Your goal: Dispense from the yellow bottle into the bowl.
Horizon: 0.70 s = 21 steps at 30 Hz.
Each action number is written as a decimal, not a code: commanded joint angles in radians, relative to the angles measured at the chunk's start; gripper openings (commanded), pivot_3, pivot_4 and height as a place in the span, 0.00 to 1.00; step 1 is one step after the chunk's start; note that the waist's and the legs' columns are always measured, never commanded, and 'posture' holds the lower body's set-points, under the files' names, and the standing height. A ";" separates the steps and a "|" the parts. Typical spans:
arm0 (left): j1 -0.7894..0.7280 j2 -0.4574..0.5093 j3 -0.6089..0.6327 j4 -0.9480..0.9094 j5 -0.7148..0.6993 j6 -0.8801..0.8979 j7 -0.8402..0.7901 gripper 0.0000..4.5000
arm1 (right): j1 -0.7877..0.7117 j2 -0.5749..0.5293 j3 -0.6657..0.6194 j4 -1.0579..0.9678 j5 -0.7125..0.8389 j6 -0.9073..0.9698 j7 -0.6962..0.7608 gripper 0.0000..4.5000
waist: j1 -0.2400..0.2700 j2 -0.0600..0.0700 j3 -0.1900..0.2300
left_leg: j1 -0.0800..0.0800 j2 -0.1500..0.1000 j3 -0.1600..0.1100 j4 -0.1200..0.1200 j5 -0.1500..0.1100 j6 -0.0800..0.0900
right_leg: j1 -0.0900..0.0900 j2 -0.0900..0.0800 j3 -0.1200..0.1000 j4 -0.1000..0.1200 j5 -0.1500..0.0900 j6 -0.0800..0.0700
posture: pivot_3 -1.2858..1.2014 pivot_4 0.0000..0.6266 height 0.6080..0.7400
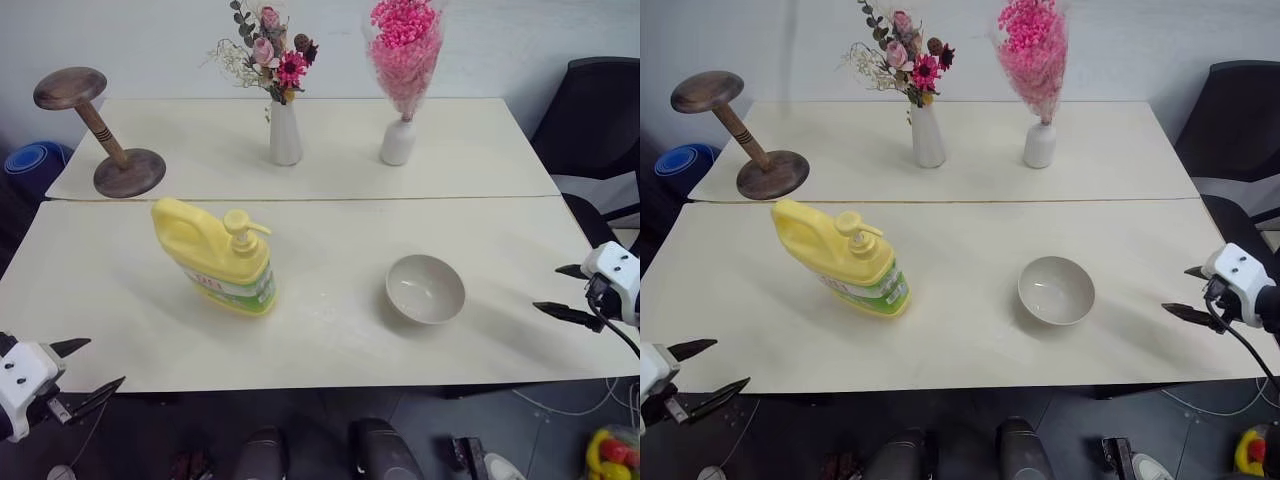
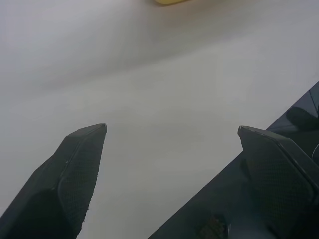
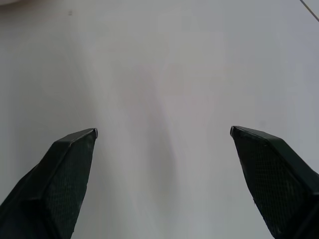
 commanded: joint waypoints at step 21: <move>-0.152 0.181 0.018 -0.276 -0.354 0.457 -0.105 1.00 | 0.309 0.002 -0.170 -0.765 0.266 0.460 -0.037 0.99 | 0.011 0.000 0.000 | -0.001 0.000 -0.004 0.001 0.001 -0.002 | -0.001 0.000 -0.002 0.004 0.000 0.000 | 0.52 0.24 1.00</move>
